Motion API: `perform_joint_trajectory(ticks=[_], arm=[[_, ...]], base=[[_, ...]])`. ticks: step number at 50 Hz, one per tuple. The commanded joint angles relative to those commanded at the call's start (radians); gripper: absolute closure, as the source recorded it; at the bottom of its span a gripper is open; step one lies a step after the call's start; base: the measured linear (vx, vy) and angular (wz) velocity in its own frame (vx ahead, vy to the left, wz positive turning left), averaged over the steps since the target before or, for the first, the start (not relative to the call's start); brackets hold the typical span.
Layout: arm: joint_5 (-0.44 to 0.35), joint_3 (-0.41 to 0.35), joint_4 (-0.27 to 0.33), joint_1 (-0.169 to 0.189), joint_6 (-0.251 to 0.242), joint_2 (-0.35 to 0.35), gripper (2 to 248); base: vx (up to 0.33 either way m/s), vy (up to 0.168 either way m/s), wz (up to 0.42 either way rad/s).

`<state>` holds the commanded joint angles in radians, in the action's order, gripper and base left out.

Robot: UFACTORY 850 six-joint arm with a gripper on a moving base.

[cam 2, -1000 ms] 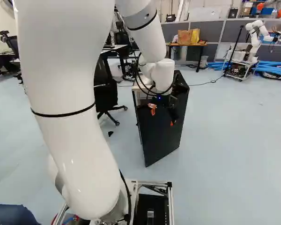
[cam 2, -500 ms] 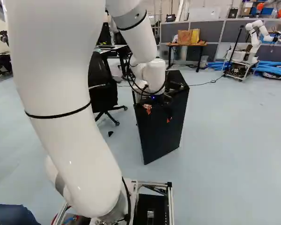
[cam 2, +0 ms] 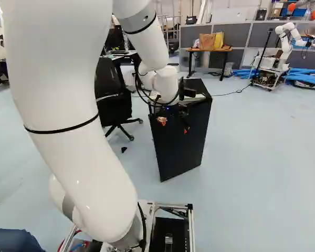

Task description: Grab a drink from the fridge

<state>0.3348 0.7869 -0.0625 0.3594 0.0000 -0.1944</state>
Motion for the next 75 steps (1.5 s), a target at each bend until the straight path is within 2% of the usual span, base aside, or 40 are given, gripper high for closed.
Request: perform_joint_trajectory(ticks=[37,53,75], arm=[[-0.116,0.015,0.051,-0.089,0.0,-0.013,3],[-0.129,0.038,0.073,-0.124,0.0,-0.031,3],[-0.129,0.091,0.073,-0.161,0.0,-0.074,3]], base=[[0.0,0.0,0.0],[0.0,0.0,0.0],[0.0,0.0,0.0]])
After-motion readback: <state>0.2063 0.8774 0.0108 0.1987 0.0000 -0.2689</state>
